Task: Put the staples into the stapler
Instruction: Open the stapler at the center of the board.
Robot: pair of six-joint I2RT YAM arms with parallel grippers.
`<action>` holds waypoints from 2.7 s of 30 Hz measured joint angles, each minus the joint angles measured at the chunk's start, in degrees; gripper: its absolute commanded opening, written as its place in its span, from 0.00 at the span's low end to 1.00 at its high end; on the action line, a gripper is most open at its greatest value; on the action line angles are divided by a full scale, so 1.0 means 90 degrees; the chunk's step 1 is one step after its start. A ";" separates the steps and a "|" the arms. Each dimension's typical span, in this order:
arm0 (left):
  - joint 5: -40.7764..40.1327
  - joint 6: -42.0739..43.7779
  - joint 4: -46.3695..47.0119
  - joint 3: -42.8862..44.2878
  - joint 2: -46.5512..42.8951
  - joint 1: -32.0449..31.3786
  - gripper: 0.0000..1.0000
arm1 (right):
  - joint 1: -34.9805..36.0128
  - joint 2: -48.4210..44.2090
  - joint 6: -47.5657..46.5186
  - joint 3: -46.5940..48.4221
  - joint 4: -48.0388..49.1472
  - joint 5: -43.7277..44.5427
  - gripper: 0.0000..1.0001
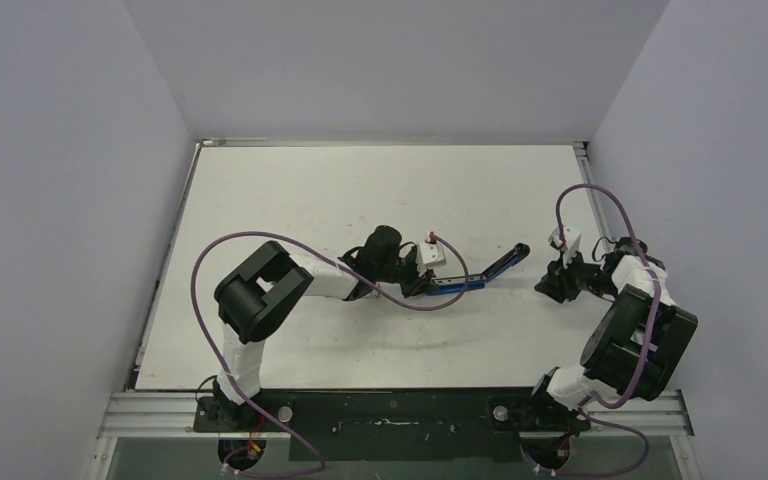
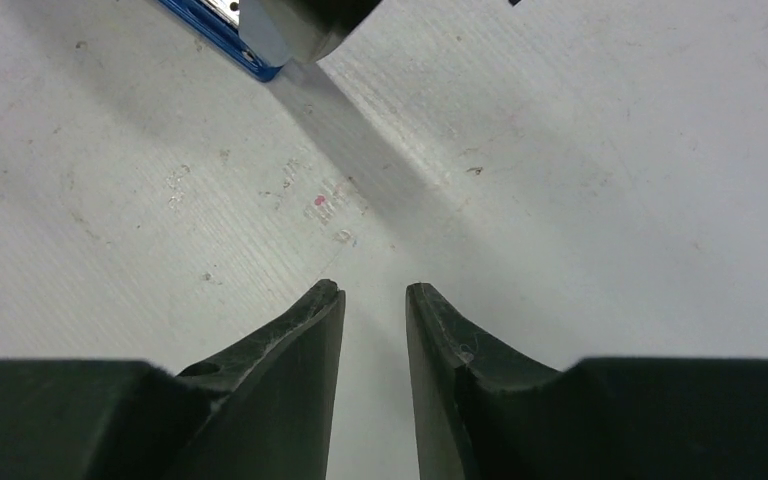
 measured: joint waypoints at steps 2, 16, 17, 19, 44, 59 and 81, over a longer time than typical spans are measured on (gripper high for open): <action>-0.0010 0.0000 0.0005 0.0000 0.0007 0.0000 0.00 | 0.0000 -0.0002 -0.0053 0.0005 -0.0136 -0.0022 0.48; -0.0036 -0.0039 0.0061 0.0000 0.0066 -0.0002 0.00 | 0.1416 -0.2084 0.2577 0.0551 0.0447 0.0510 0.77; -0.0036 -0.0051 0.0073 0.0000 0.0073 -0.0002 0.00 | 0.1656 -0.2159 0.2817 0.0607 0.0595 0.0639 0.78; -0.0039 -0.0061 0.0083 0.0000 0.0080 -0.0005 0.00 | 0.2176 -0.2198 0.3366 0.0746 0.0942 0.0957 0.79; -0.0102 -0.0175 0.0333 -0.0017 0.0223 -0.0041 0.12 | 0.1848 -0.0357 0.3451 0.0636 0.1586 0.2482 0.74; -0.0061 -0.0350 -0.0119 0.0007 0.0209 0.0100 0.82 | 0.3184 -0.0760 0.4153 0.1277 0.1489 0.1739 0.76; -0.1882 -0.0976 -0.3245 0.1588 -0.0505 0.1212 0.71 | 0.3614 -0.0797 0.4731 0.0809 0.1987 0.1698 0.76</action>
